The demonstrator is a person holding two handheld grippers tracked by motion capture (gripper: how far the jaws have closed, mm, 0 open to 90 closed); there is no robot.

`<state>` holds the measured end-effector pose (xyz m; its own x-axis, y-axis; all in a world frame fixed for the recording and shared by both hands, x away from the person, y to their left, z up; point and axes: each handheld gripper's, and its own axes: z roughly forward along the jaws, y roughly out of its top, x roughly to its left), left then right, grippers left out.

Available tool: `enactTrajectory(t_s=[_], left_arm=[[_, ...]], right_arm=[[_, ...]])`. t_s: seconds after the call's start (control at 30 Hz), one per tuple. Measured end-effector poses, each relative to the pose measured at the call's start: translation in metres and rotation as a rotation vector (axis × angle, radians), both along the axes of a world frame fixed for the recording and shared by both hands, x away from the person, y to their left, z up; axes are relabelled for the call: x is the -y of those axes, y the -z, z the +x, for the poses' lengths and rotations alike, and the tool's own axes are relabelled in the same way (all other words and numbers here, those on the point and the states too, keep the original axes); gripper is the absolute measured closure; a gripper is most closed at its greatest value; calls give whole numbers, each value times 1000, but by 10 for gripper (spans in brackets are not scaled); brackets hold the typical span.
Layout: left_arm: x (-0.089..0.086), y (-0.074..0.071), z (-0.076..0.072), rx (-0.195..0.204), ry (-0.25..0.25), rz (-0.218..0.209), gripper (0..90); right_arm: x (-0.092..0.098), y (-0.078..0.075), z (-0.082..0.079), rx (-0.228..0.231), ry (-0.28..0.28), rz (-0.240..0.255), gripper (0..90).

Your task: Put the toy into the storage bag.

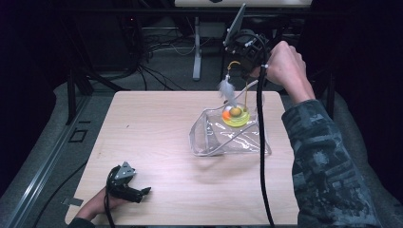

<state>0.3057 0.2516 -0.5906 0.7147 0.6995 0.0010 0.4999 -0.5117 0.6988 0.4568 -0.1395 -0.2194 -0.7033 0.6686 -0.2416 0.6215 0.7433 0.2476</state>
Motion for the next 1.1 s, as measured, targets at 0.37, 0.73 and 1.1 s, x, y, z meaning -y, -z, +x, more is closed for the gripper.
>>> enactTrajectory(t_s=[0.37, 0.73, 1.1], left_arm=[[0, 0, 0, 0, 0, 0, 1], [0, 0, 0, 0, 1, -1, 1], [0, 0, 0, 0, 1, -1, 1]], right_arm=[[2, 26, 8, -41, 1, -12, 870], [12, 54, 7, -75, -7, -2, 871], [27, 78, 8, -107, 8, 16, 871]])
